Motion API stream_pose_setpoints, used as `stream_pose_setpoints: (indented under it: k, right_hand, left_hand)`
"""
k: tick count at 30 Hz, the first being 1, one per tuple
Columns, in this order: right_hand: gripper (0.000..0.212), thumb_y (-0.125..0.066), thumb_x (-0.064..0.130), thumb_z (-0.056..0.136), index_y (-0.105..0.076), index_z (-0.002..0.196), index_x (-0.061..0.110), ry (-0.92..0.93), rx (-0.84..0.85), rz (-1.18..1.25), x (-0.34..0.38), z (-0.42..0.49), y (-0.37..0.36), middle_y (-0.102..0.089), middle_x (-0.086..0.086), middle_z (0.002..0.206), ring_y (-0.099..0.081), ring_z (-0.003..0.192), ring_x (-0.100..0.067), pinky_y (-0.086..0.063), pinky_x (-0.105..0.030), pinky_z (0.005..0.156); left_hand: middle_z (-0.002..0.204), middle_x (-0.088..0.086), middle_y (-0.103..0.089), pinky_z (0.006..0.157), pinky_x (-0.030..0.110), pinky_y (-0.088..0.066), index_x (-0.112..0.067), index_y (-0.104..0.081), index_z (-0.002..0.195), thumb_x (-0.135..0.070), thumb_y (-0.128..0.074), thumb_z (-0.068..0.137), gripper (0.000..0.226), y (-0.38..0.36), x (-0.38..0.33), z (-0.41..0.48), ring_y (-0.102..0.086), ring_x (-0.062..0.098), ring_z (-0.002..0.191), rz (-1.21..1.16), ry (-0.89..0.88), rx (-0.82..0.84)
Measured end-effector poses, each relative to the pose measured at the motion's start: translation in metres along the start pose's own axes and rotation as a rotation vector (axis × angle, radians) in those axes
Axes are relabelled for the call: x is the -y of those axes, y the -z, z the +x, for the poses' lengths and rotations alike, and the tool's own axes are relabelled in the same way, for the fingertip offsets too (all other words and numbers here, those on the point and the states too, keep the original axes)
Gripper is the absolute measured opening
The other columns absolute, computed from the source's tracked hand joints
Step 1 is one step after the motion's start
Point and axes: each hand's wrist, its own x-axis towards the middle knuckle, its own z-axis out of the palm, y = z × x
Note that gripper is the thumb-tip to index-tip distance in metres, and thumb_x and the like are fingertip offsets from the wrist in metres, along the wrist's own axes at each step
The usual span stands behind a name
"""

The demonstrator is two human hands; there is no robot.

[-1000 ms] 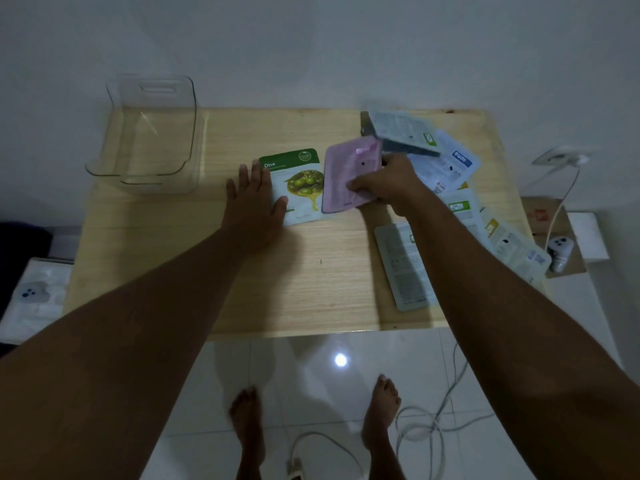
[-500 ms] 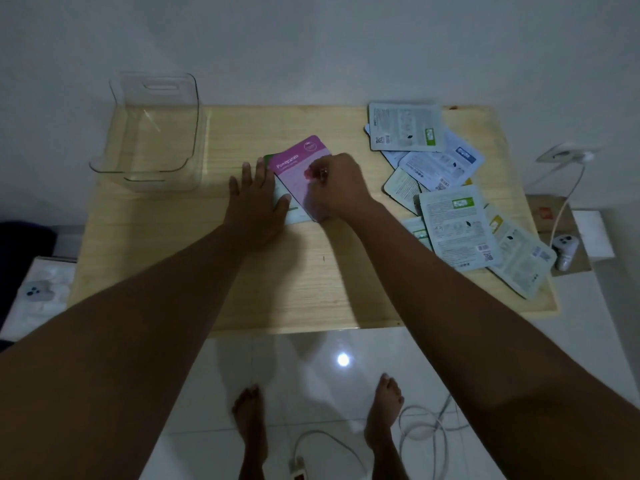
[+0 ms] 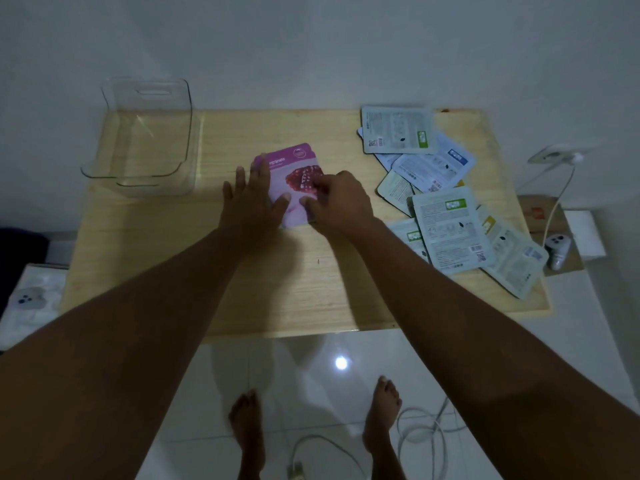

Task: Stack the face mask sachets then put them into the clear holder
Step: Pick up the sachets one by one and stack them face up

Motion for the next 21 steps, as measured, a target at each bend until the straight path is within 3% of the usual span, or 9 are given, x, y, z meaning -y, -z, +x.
stream_pose_setpoints:
  k: [3, 6, 9, 10, 12, 14, 16, 19, 21]
  right_hand:
    - [0.042, -0.056, 0.045, 0.09, -0.062, 0.127, 0.025, 0.02, -0.117, 0.003, -0.005, 0.002, 0.005, -0.059, -0.011, 0.117, -0.057, 0.108, -0.027, -0.051, -0.048, 0.094]
    - [0.063, -0.054, 0.041, 0.093, -0.035, 0.149, 0.021, -0.132, -0.22, -0.126, -0.017, 0.022, 0.022, -0.037, -0.017, 0.15, -0.034, 0.138, -0.034, -0.033, -0.056, 0.109]
    - [0.082, -0.049, 0.052, 0.092, -0.013, 0.155, 0.016, -0.254, -0.163, -0.201, -0.032, 0.05, 0.035, -0.019, -0.018, 0.16, -0.02, 0.147, -0.039, -0.024, -0.065, 0.11]
    - [0.082, -0.045, 0.055, 0.091, -0.013, 0.155, 0.015, -0.253, -0.137, -0.233, -0.037, 0.055, 0.037, -0.022, -0.018, 0.159, -0.022, 0.145, -0.039, -0.024, -0.066, 0.108]
    - [0.072, -0.037, 0.061, 0.091, -0.033, 0.146, 0.015, -0.201, -0.112, -0.329, -0.044, 0.057, 0.036, -0.035, -0.015, 0.15, -0.032, 0.138, -0.036, -0.026, -0.065, 0.104]
    - [0.06, -0.032, 0.063, 0.091, -0.058, 0.122, 0.018, -0.104, -0.151, -0.395, -0.05, 0.05, 0.032, -0.046, -0.01, 0.14, -0.041, 0.131, -0.03, -0.028, -0.062, 0.101]
    - [0.056, -0.035, 0.063, 0.092, -0.071, 0.1, 0.021, -0.024, -0.226, -0.354, -0.056, 0.043, 0.029, -0.056, -0.002, 0.129, -0.05, 0.121, -0.022, -0.031, -0.056, 0.099]
    - [0.056, -0.041, 0.063, 0.09, -0.075, 0.082, 0.02, 0.027, -0.272, -0.242, -0.062, 0.037, 0.033, -0.066, 0.005, 0.101, -0.059, 0.101, -0.017, -0.037, -0.047, 0.094]
    - [0.05, -0.047, 0.064, 0.087, -0.072, 0.086, 0.021, 0.003, -0.29, -0.296, -0.063, 0.035, 0.034, -0.065, 0.002, 0.098, -0.058, 0.099, -0.019, -0.039, -0.047, 0.093]
  left_hand:
    - [0.163, 0.018, -0.007, 0.117, 0.062, 0.0, -0.016, -0.004, 0.155, -0.062, -0.032, 0.093, 0.083, -0.003, 0.003, 0.001, 0.001, 0.042, 0.149, 0.134, -0.016, 0.035]
    - [0.164, 0.015, -0.005, 0.115, 0.064, 0.006, -0.018, -0.004, 0.155, -0.062, -0.034, 0.092, 0.083, -0.006, 0.001, 0.003, 0.006, 0.039, 0.15, 0.155, -0.009, 0.025]
    - [0.164, 0.013, -0.007, 0.113, 0.064, 0.007, -0.018, -0.005, 0.155, -0.062, -0.033, 0.091, 0.083, -0.007, -0.001, 0.007, 0.006, 0.038, 0.15, 0.189, -0.017, 0.024]
    - [0.164, 0.013, -0.008, 0.113, 0.064, 0.008, -0.018, -0.005, 0.155, -0.062, -0.032, 0.091, 0.083, -0.008, -0.001, 0.008, 0.006, 0.038, 0.15, 0.185, -0.016, 0.026]
    - [0.164, 0.012, -0.008, 0.113, 0.064, 0.009, -0.019, -0.004, 0.155, -0.062, -0.032, 0.092, 0.082, -0.009, -0.002, 0.009, 0.005, 0.037, 0.15, 0.177, -0.012, 0.021]
    - [0.164, 0.012, -0.008, 0.113, 0.063, 0.009, -0.019, -0.004, 0.155, -0.062, -0.03, 0.091, 0.081, -0.009, -0.003, 0.008, 0.004, 0.037, 0.15, 0.177, -0.01, 0.02]
    - [0.164, 0.012, -0.008, 0.114, 0.064, 0.008, -0.019, -0.004, 0.155, -0.063, -0.028, 0.09, 0.082, -0.009, -0.003, 0.008, 0.004, 0.037, 0.151, 0.179, -0.015, 0.027]
    - [0.164, 0.012, -0.008, 0.113, 0.064, 0.008, -0.019, -0.003, 0.155, -0.063, -0.026, 0.088, 0.084, -0.007, -0.003, 0.009, 0.004, 0.037, 0.151, 0.18, -0.015, 0.036]
    - [0.164, 0.013, -0.008, 0.113, 0.063, 0.007, -0.017, -0.003, 0.155, -0.063, -0.027, 0.089, 0.084, -0.007, -0.003, 0.009, 0.003, 0.037, 0.151, 0.181, -0.023, 0.026]
